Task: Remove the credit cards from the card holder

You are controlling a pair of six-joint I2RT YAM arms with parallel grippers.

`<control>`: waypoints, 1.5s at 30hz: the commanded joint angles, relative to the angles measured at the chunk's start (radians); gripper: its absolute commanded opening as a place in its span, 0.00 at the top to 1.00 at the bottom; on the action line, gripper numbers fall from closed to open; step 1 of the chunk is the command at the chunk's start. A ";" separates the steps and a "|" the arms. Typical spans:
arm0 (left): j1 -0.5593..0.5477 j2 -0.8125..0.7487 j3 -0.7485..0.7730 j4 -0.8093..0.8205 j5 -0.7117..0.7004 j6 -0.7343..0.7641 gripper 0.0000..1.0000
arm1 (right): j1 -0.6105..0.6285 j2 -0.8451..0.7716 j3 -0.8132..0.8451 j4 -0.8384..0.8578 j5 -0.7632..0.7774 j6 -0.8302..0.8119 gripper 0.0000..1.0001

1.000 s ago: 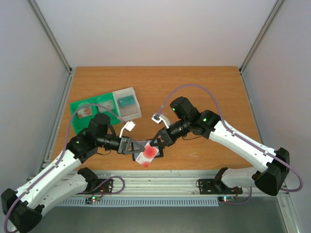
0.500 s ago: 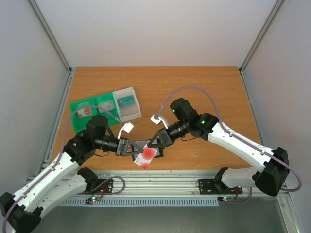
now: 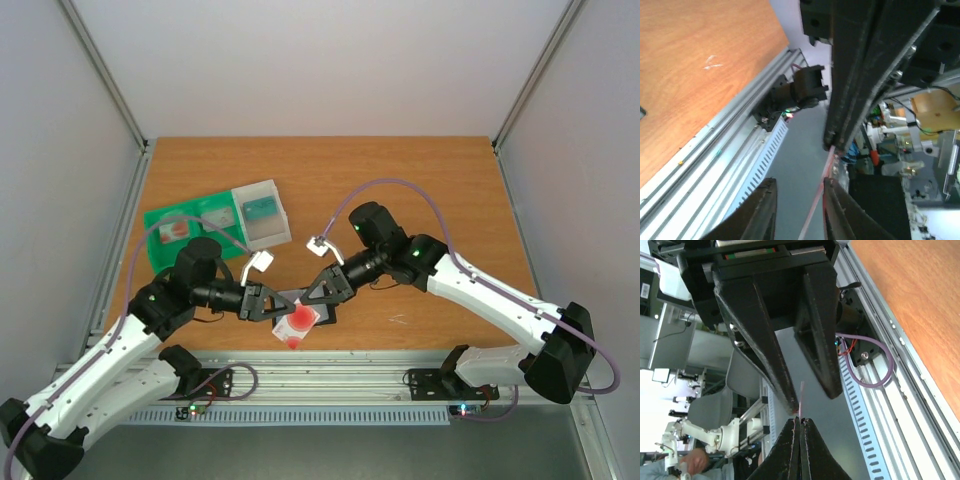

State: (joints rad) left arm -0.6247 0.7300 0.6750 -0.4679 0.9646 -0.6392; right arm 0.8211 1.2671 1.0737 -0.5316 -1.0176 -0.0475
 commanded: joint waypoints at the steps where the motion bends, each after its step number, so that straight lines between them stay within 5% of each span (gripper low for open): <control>1: -0.001 -0.007 0.064 -0.048 -0.171 0.014 0.59 | 0.000 -0.002 -0.026 0.125 0.010 0.124 0.99; 3: 0.000 -0.008 0.071 -0.064 -0.242 -0.009 0.45 | -0.008 -0.018 -0.050 0.184 0.042 0.182 0.99; 13: -0.001 -0.116 0.082 -0.067 -0.553 -0.194 0.14 | -0.090 -0.104 -0.167 0.450 0.214 0.474 0.99; 14: -0.001 -0.127 0.084 -0.068 -0.572 -0.205 0.02 | -0.100 -0.111 -0.185 0.492 0.230 0.511 0.99; 21: -0.001 -0.179 0.080 -0.075 -0.689 -0.294 0.01 | -0.116 -0.151 -0.276 0.740 0.393 0.724 0.99; 34: -0.001 -0.189 -0.062 0.267 -0.651 -0.552 0.22 | -0.111 -0.144 -0.346 0.973 0.522 0.903 0.99; 45: -0.001 -0.178 -0.092 0.373 -0.677 -0.610 0.63 | -0.105 -0.132 -0.367 1.020 0.510 0.943 0.99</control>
State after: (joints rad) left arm -0.6243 0.5575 0.5934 -0.1940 0.3050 -1.2263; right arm 0.7090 1.1400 0.7193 0.4404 -0.5205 0.8761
